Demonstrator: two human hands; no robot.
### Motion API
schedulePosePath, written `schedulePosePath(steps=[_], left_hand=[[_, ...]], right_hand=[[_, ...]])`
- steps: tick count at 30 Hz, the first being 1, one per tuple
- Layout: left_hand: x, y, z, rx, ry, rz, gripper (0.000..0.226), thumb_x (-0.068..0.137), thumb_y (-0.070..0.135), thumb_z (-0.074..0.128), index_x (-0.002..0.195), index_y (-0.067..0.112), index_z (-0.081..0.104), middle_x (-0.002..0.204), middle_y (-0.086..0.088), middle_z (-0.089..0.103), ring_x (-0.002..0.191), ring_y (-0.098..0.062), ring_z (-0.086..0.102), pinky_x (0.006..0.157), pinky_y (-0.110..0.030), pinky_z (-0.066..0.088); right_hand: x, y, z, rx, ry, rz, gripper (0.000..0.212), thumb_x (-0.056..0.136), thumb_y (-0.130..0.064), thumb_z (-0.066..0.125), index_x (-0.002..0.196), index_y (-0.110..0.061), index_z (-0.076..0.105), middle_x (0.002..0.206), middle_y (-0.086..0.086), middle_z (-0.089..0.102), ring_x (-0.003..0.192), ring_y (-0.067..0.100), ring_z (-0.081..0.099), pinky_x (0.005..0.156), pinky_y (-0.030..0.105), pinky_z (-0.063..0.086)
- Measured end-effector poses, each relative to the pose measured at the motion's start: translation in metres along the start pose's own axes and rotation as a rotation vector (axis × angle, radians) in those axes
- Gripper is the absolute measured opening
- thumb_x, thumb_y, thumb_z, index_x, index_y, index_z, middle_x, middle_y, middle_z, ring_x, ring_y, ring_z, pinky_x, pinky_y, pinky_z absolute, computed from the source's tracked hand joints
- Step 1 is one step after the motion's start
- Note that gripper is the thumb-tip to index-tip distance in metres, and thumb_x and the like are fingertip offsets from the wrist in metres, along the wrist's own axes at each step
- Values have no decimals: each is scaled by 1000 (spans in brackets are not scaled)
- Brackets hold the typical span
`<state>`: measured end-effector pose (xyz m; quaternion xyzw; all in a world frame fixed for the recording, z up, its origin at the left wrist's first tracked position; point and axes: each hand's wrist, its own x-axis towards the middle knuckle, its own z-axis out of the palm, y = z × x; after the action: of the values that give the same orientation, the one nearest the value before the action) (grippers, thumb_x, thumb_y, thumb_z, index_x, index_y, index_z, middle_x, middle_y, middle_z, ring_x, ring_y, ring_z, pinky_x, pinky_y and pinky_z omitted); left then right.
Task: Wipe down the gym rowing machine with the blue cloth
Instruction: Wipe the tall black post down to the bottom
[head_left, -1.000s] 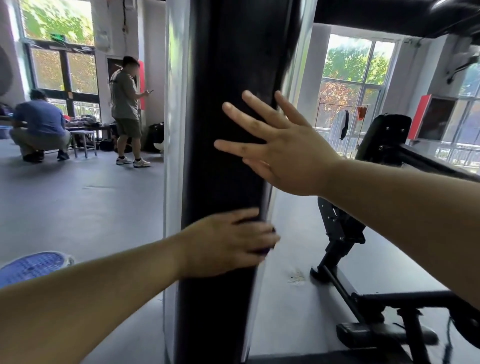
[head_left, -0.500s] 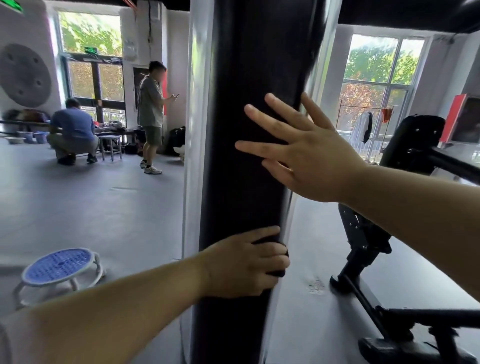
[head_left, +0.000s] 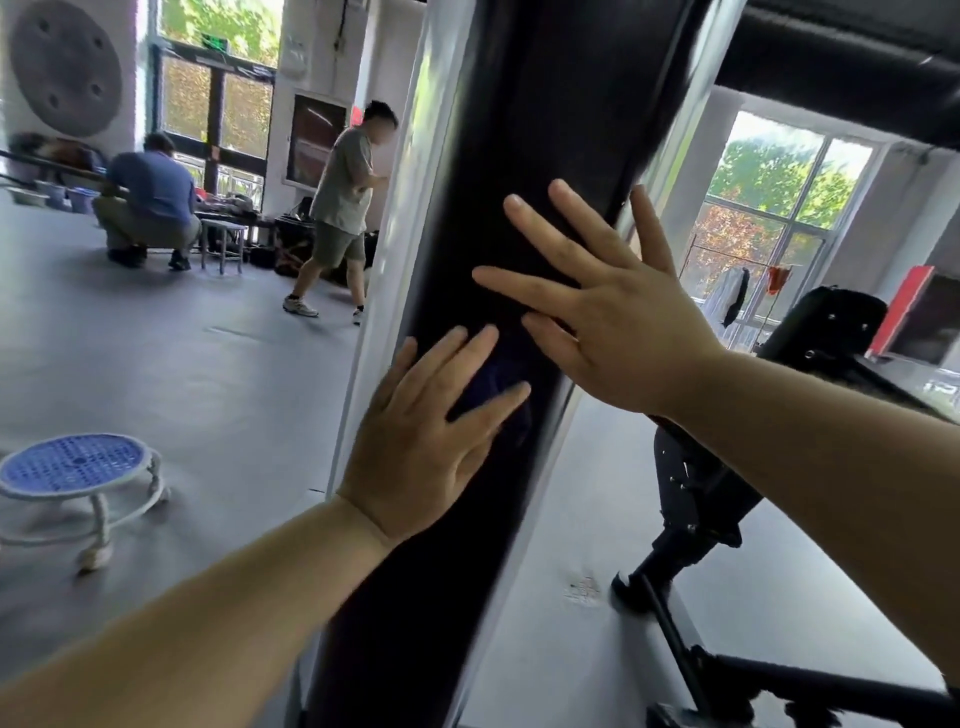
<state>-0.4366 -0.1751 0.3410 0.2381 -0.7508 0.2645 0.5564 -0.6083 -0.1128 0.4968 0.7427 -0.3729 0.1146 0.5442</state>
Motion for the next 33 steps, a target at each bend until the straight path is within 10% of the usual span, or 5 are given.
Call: schedulePosePath(steps=[7,24,33], left_hand=[[-97,75,21,-178,77,-675,44,105,37,28,145,21,37,159,-18,16,148,-35,21,116,-50,29],[-100,142,62,-209,326,-1278,62,96,29,41,151,6,23,158,-28,6,146,-42,12,117,-56,22],[-108,133,80,-5,207,-842,49,98,30,46,144,17,36,153,-22,21,141,-41,26,117,-53,23]], right_hand=[[4,-9,-3,17,38,-2,45,96,-35,44,141,-33,52,160,3,30,150,29,19,117,63,12],[37,-45,22,0,173,-71,39,96,-29,42,125,-22,67,145,-2,53,145,29,33,119,60,13],[17,-69,29,17,90,-111,43,94,-31,42,131,-23,63,147,-3,51,147,28,29,120,55,5]])
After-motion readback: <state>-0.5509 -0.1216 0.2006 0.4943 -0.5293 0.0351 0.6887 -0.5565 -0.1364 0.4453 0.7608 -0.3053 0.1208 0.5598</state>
